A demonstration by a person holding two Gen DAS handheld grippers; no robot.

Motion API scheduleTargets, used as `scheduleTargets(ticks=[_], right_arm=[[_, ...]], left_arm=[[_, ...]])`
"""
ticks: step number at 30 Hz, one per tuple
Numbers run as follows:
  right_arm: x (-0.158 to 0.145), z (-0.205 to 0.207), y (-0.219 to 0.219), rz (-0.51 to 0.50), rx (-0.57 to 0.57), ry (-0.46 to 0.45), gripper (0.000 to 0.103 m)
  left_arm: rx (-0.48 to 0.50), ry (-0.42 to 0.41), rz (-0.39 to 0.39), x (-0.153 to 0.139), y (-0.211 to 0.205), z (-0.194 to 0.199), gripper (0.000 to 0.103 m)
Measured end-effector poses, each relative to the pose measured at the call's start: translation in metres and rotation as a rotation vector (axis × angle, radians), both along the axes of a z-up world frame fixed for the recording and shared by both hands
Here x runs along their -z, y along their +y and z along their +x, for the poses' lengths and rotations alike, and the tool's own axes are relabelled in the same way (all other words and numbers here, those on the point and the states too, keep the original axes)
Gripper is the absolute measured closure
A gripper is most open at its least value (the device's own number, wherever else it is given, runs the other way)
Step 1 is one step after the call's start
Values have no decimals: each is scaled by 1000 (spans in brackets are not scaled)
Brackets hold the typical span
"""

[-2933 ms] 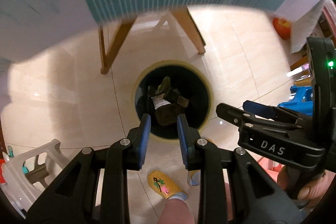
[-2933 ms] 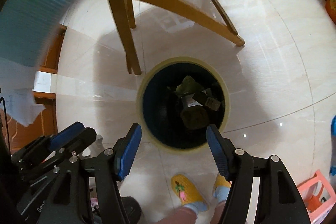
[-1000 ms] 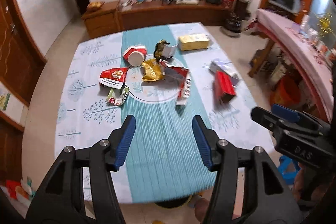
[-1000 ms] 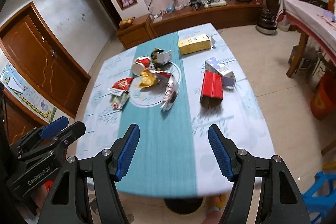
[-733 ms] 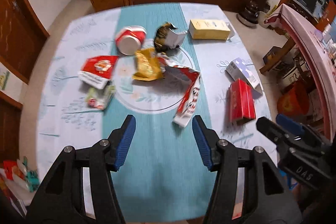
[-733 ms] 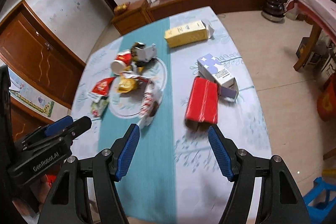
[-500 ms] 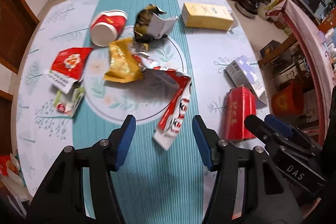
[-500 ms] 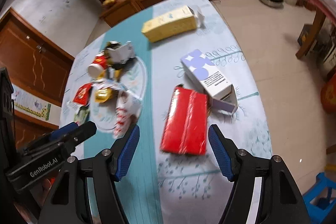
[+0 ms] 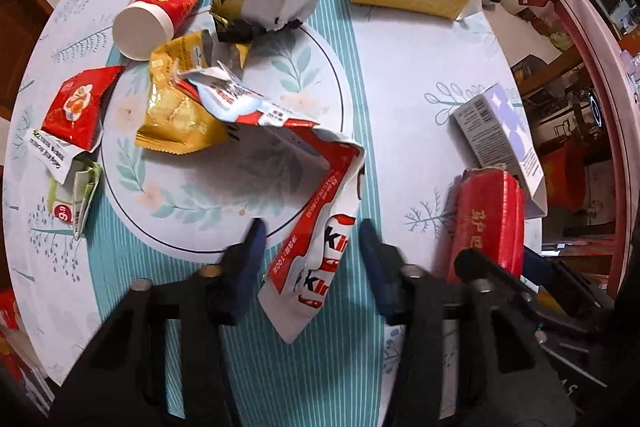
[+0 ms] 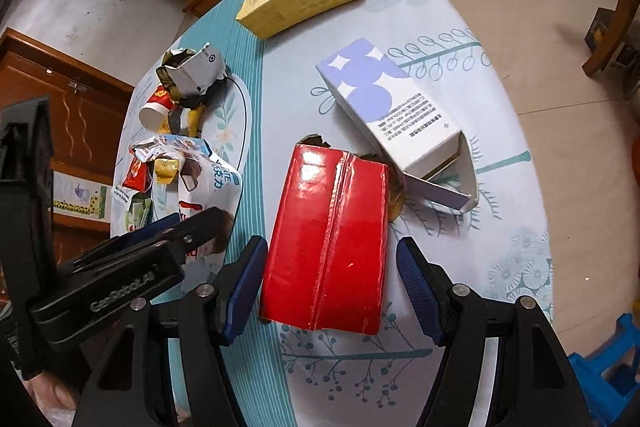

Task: Collect trash
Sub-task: 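Grasp the red-white Kinder wrapper with the left gripper while the right grasps the red box, then lift wrapper and red box off the table and carry them to the bin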

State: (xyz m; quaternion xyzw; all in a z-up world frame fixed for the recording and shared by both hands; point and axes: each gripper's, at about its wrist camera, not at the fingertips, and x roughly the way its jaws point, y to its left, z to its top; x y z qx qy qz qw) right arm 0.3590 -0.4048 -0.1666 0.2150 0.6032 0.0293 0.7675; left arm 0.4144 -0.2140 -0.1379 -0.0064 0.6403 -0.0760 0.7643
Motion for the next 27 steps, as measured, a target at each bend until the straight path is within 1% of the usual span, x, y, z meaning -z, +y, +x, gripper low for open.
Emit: scheduleTargets(ticks=[1, 2, 4, 6, 10, 14, 20, 27], right_arm=[[0, 1, 1, 4, -5, -5, 45], [1, 2, 2, 8, -14, -6, 48], [0, 3, 5, 9, -24, -9, 49], [-1, 3, 9, 3, -38, -23, 51], [-9, 3, 18, -25, -75, -57, 53], [-14, 1, 24, -25, -79, -73, 53], [-23, -9, 35, -26, -84, -94, 54], [-46, -36, 54, -24, -77, -141, 54]], left_arm=[[0, 7, -4, 3, 0, 1, 75], [-1, 12, -13, 5, 0, 1, 76], [0, 2, -15, 4, 0, -1, 78], [6, -15, -1, 3, -1, -2, 84], [-2, -26, 0, -2, 3, -5, 86], [-6, -41, 3, -10, 8, -13, 88], [8, -79, 1, -34, 26, -38, 90], [4, -120, -47, -67, 62, -84, 90]])
